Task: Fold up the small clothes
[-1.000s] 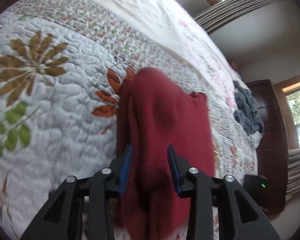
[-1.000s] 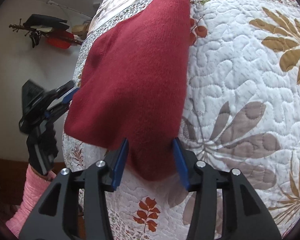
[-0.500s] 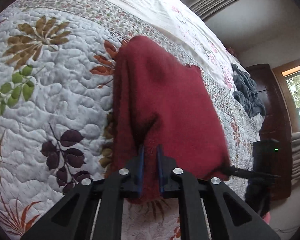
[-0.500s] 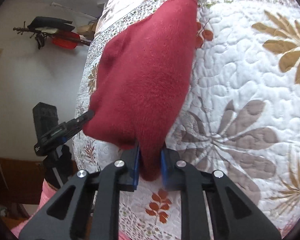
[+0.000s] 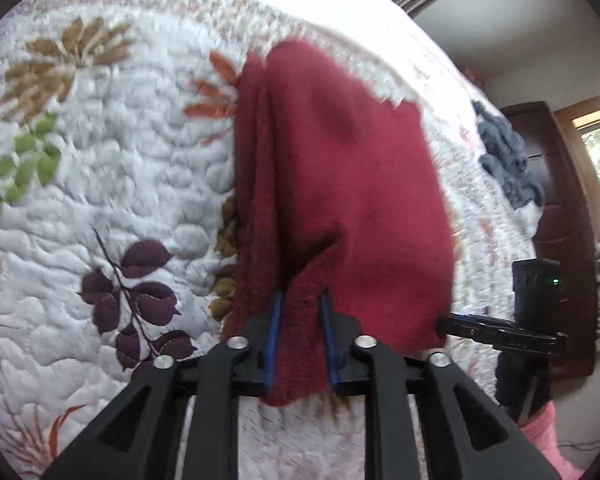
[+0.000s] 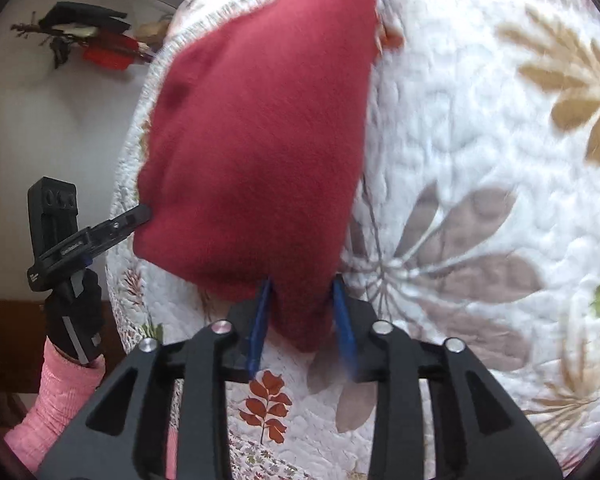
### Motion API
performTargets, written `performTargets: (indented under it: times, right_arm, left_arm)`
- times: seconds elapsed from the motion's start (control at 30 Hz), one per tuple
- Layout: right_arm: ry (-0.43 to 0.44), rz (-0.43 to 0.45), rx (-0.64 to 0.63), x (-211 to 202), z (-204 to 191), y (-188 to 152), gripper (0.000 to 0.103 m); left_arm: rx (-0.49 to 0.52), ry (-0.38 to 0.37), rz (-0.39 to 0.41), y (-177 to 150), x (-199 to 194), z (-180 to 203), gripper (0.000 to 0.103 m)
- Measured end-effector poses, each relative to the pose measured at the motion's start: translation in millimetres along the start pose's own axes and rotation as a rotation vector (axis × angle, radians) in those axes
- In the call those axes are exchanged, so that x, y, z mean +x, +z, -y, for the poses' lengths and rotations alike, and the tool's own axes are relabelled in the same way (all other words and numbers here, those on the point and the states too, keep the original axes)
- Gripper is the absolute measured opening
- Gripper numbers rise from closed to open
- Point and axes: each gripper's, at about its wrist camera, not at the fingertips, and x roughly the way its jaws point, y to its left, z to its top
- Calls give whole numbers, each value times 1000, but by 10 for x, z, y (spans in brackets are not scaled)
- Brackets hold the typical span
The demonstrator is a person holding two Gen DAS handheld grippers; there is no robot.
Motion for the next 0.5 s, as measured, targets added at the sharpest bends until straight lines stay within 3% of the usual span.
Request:
performTargets:
  times: [0.07,0.2,0.33,0.4,0.43,0.47,0.5]
  right_arm:
    - [4,38,-21,-147,-40,82,39]
    - [-29,78,-12,-247,-41,307,40]
    - [-21,79,8,-179,10,447,40]
    - [-32,72,11,-121,43,464,40]
    - [-31,68,14,-42,25,474,41]
    - [-27,67,16,-22,36,466,42]
    - [-27,71,14,-8,46,458,43]
  left_arm:
    - [2,-15,52,101,-182,27,49]
    - [-7,18,125,508,-261,60,54]
    - [-52,70,95,954,91,-2,54]
    - [-88,92,71,1106,311,-52,51]
    - [-97,95,66,1155,384,-65,42]
    - [-104,77,64,1194,453,-82,26]
    - [-110,64,64,1213,485,-74,25]
